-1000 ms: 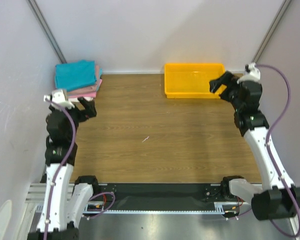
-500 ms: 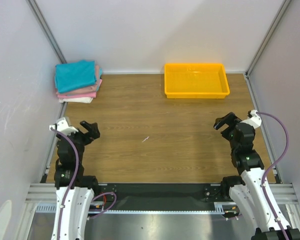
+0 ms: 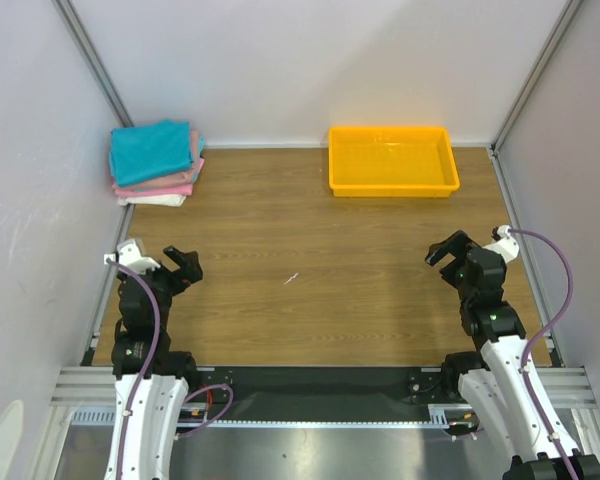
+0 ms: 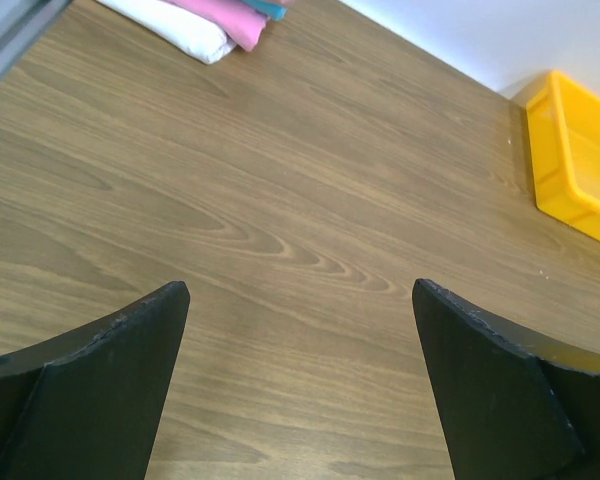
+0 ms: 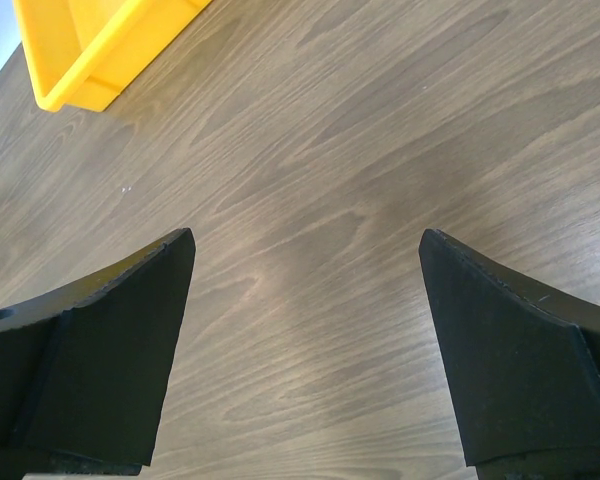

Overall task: Fold and stack the t-shirts
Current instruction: Neatly place the folded tshirt to the corner

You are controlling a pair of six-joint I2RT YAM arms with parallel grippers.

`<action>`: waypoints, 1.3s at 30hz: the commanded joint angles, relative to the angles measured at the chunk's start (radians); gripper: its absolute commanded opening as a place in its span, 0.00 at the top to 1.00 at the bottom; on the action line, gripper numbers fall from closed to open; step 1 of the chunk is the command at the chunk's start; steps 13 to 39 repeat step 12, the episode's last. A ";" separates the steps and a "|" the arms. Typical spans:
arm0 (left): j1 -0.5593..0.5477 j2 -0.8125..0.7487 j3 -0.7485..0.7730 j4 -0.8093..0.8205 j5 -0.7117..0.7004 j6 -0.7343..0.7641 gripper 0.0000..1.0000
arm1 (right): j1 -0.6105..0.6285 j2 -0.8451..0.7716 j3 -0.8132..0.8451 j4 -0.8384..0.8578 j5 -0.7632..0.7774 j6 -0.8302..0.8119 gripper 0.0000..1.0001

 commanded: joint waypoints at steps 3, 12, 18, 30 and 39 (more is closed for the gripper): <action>-0.005 0.023 0.009 0.028 0.020 -0.006 0.00 | 0.004 0.005 0.011 0.037 -0.016 -0.015 0.00; -0.005 0.026 0.010 0.025 -0.004 -0.020 0.00 | 0.004 0.014 0.014 0.066 -0.051 -0.044 0.00; -0.005 0.026 0.010 0.025 -0.004 -0.020 0.00 | 0.004 0.014 0.014 0.066 -0.051 -0.044 0.00; -0.005 0.026 0.010 0.025 -0.004 -0.020 0.00 | 0.004 0.014 0.014 0.066 -0.051 -0.044 0.00; -0.005 0.026 0.010 0.025 -0.004 -0.020 0.00 | 0.004 0.014 0.014 0.066 -0.051 -0.044 0.00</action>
